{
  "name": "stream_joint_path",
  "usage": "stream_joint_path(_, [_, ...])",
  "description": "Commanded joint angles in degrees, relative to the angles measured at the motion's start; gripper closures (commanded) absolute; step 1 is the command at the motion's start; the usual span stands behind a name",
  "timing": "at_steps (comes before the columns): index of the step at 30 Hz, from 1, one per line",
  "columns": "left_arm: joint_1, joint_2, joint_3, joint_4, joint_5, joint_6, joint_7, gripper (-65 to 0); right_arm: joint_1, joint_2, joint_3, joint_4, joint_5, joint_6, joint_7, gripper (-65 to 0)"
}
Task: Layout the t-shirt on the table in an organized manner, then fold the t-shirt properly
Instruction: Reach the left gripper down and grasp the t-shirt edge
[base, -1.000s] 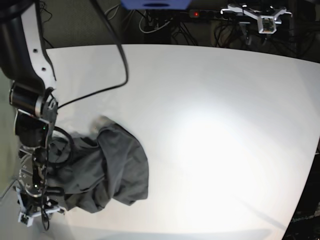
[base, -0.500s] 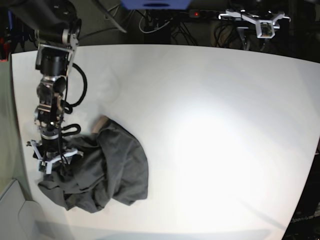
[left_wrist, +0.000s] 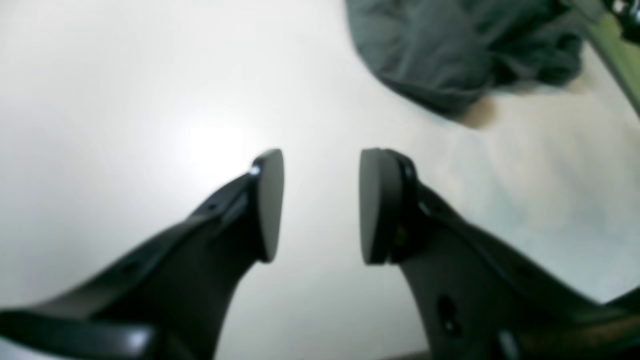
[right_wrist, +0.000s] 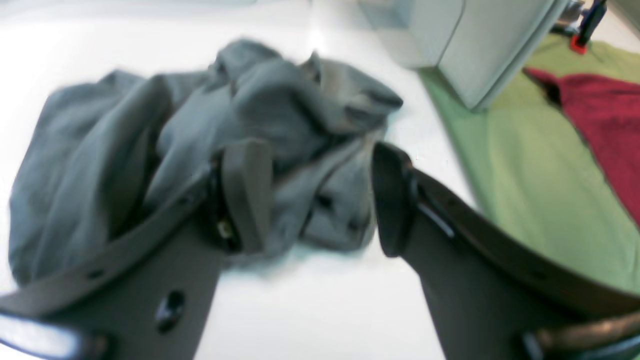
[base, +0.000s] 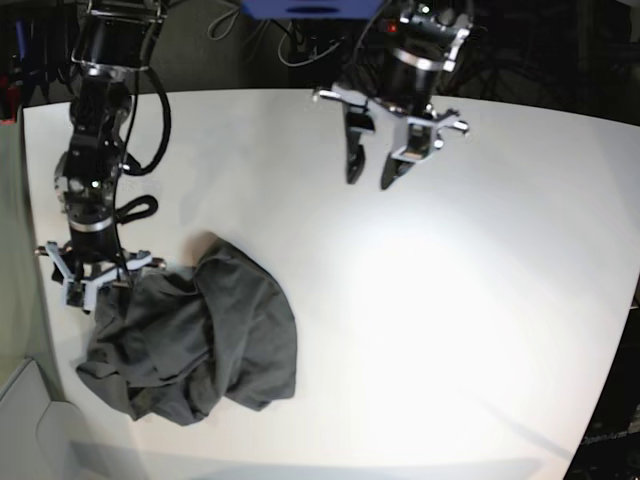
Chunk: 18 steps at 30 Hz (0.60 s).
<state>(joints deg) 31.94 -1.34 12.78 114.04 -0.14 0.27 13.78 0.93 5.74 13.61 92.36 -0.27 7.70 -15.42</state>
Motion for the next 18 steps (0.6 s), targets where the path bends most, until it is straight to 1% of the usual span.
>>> stream_joint_path(1, [-2.63,0.68,0.89,1.08,0.01,0.03,0.86,-24.3,0.26,0.72,0.24,2.98,0.14,-0.28,1.31,-33.5])
stream_joint_path(4, [-10.01,2.09,2.30,1.08,0.01,0.03,8.86,-24.3,-2.20,0.72,0.24,7.20,0.14,-0.28,-0.80,-33.9])
stream_joint_path(7, [-17.31,2.27,2.39,-0.06,0.01,-0.23,16.77,-24.3,-4.05,0.72,0.33,10.72,0.14,-0.28,-2.73,-34.5])
stream_joint_path(9, [-21.26,2.36,2.39,-1.64,0.01,-0.41,20.64,-24.3,-5.19,0.72,0.33,12.48,0.14,-0.28,-3.26,-34.5])
stream_joint_path(11, [-24.87,2.97,2.39,-4.19,0.01,-0.58,22.48,-24.3,-6.69,0.81,0.33,13.97,0.14,-0.28,-3.26,-34.5])
stream_joint_path(14, [-28.65,3.06,3.00,-9.64,0.01,-0.58,22.40,-24.4,-7.65,0.81,0.33,15.47,0.14,-0.45,-3.26,-35.3])
stream_joint_path(16, [-31.37,3.06,5.29,-13.77,0.01,-0.58,22.22,-27.8,-8.36,0.81,0.42,16.70,0.14,-0.45,-3.26,-35.9])
stream_joint_path(18, [-33.92,3.32,7.49,-17.91,0.01,-0.58,22.22,-33.6,-8.71,0.72,1.21,17.23,0.14,-0.45,-3.26,-35.9])
